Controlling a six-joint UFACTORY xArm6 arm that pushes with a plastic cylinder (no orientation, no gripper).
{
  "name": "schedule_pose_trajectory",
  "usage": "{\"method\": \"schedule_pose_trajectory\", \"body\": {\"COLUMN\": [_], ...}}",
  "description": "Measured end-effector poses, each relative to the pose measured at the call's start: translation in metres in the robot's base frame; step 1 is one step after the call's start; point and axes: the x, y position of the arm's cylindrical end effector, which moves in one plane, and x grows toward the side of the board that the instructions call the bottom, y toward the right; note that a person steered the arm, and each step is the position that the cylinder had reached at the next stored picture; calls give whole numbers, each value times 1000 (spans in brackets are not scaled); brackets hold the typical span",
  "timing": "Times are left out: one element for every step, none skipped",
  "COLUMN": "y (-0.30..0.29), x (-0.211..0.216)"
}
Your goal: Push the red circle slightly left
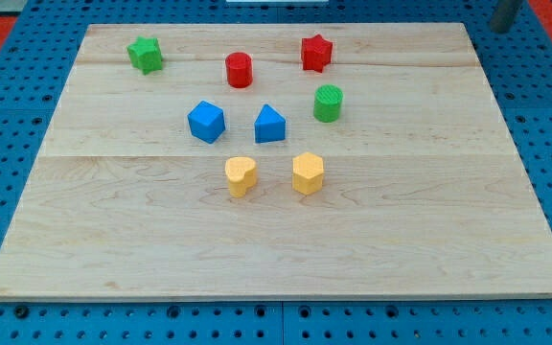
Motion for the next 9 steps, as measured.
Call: {"method": "schedule_pose_trajectory", "body": {"y": [0,0,1,9,8,12,12,-6,-63], "x": [0,0,-1,-11,-10,-8,-7,-6,-1]}}
